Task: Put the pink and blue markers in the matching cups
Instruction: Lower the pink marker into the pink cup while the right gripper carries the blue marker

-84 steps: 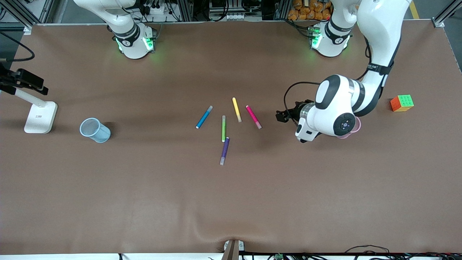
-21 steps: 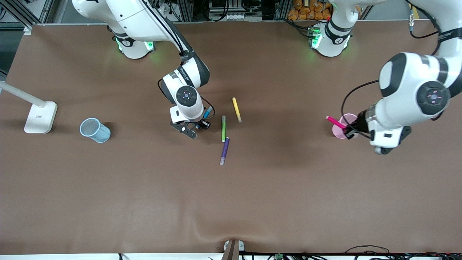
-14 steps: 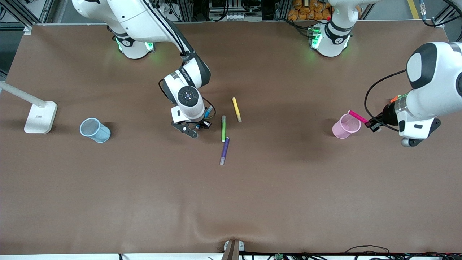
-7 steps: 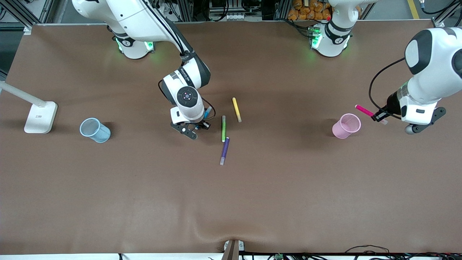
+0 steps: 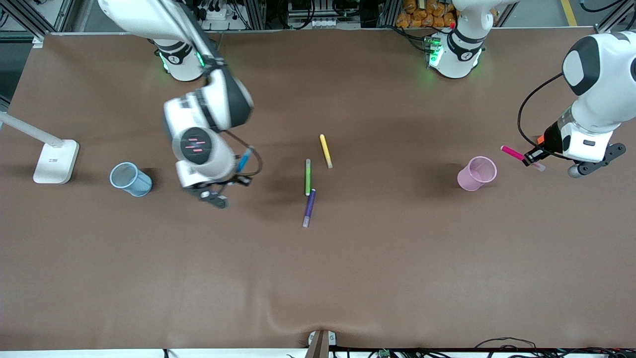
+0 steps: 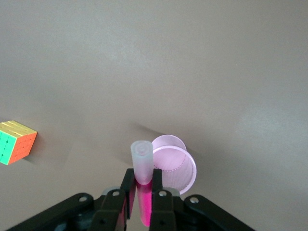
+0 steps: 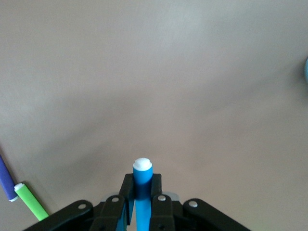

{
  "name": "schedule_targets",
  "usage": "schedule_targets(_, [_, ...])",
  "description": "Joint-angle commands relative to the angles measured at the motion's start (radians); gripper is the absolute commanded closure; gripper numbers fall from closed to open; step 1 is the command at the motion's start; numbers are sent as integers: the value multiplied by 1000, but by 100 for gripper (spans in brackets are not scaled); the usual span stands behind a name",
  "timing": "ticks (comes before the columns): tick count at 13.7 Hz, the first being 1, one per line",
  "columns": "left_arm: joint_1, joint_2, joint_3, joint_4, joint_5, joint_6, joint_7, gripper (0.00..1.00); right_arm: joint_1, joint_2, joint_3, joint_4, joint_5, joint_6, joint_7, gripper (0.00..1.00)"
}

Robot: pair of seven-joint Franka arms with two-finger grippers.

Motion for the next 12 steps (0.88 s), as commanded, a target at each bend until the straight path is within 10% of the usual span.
schedule_targets(1, [11, -48, -14, -48, 14, 28, 10, 100, -116, -62, 13, -9, -17, -6, -192, 100])
schedule_targets(8, [10, -25, -16, -109, 14, 147, 11, 100, -334, -122, 16, -21, -167, 109, -710, 100])
schedule_targets(12, [10, 7, -17, -143, 12, 236, 10, 100, -446, -219, 16, -221, -166, 325, -925, 100])
